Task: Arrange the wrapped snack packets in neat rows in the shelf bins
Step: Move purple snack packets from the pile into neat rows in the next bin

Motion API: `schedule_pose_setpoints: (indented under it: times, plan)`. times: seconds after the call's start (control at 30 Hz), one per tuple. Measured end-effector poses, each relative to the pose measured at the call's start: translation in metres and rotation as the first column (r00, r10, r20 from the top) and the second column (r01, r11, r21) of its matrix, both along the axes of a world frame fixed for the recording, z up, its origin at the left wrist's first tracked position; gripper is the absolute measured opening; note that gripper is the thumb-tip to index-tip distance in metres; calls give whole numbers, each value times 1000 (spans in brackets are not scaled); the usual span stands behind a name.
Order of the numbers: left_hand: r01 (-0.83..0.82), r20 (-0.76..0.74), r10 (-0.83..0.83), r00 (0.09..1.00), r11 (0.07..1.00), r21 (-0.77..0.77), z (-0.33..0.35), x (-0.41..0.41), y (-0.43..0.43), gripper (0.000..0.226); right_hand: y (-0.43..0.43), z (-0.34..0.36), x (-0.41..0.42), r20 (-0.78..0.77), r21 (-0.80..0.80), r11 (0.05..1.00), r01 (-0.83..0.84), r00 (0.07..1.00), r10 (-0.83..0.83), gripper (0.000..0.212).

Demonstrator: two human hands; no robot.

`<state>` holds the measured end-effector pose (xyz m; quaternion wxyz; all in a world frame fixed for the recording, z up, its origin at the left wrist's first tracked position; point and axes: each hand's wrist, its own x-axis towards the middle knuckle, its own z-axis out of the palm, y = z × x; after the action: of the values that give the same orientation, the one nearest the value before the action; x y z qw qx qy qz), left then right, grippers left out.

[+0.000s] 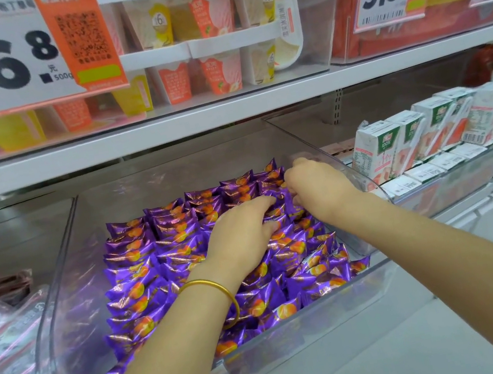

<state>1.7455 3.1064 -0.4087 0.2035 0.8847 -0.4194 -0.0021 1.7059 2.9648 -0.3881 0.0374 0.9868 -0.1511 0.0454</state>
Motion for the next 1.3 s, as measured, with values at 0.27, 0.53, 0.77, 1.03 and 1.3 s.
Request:
schedule_pose_setpoints:
  times: [0.27, 0.53, 0.77, 1.03, 1.3]
  plan:
    - [20, 61, -25, 998, 997, 79, 1, 2, -5, 36, 1, -2, -5, 18, 50, 998, -27, 999, 26, 19]
    - [-9, 87, 4, 996, 998, 59, -2, 0, -5, 32, 15, -9, -4, 63, -38, 998, 59, 996, -56, 21]
    - [7, 57, -10, 998, 999, 51, -4, 4, -5, 33, -1, 2, 1, 74, 126, 992, 17, 997, -27, 13]
    - [51, -10, -50, 999, 963, 264, -4, 3, 1, 56, -2, 25, -16, -37, 175, 984, -22, 999, 29, 32]
    - [58, -42, -48, 998, 949, 310, -4, 4, 5, 56, -2, -2, -16, 71, 230, 969, -92, 994, 77, 49]
